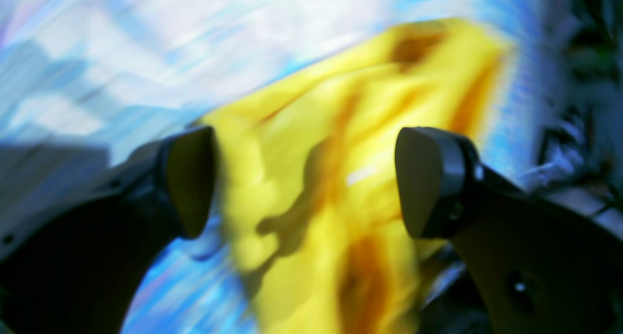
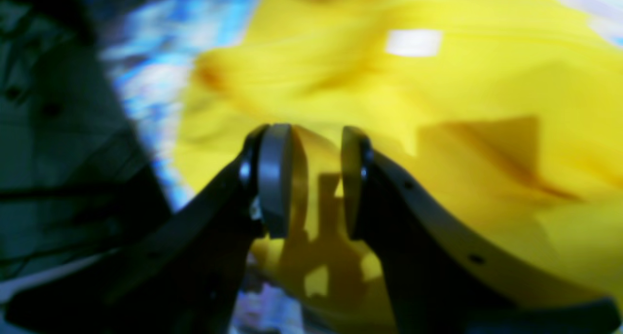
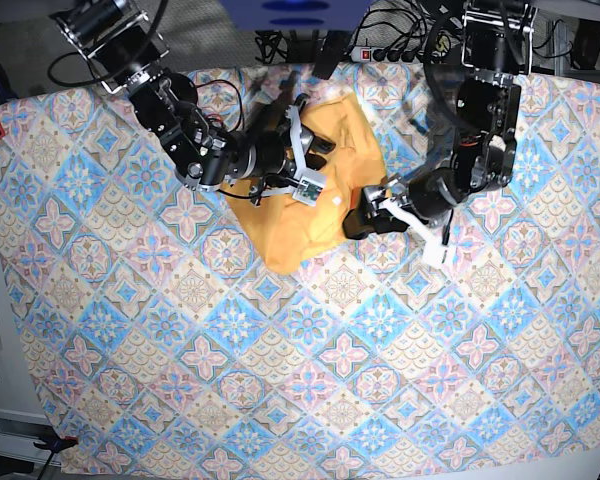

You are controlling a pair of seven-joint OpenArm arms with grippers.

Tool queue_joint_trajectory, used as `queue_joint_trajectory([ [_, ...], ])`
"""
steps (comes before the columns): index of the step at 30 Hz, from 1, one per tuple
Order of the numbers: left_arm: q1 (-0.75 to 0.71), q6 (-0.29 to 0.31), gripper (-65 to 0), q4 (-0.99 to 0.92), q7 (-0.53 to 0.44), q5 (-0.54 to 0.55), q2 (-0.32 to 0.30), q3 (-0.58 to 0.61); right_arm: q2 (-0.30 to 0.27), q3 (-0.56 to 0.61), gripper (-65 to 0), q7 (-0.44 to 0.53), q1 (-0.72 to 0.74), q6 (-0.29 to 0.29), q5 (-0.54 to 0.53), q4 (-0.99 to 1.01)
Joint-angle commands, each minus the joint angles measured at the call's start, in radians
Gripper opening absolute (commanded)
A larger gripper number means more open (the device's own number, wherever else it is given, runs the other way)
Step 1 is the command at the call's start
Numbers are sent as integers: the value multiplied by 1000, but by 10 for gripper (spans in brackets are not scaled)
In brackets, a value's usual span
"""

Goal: Fold the T-shirt properly
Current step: 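Hold the bundle with the right gripper and regrasp its edge with the left gripper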

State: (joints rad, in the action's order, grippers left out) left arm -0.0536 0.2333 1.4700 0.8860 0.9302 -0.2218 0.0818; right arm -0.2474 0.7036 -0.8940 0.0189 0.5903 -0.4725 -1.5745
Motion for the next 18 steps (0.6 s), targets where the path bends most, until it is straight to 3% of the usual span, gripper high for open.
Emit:
queue_joint_trajectory([
  [1,22,5,-97,16,-8,13,-9,19,0,12,-475,20,20,4,-12,-14],
  [8,130,4,-97,-71,-14,13,-9,154,-5,35,-475,20,20,4,-10,-19],
  [18,229,2,-97,-177,-15,13,-9,249,-5,35,-476,22,20,4,-10,-17],
])
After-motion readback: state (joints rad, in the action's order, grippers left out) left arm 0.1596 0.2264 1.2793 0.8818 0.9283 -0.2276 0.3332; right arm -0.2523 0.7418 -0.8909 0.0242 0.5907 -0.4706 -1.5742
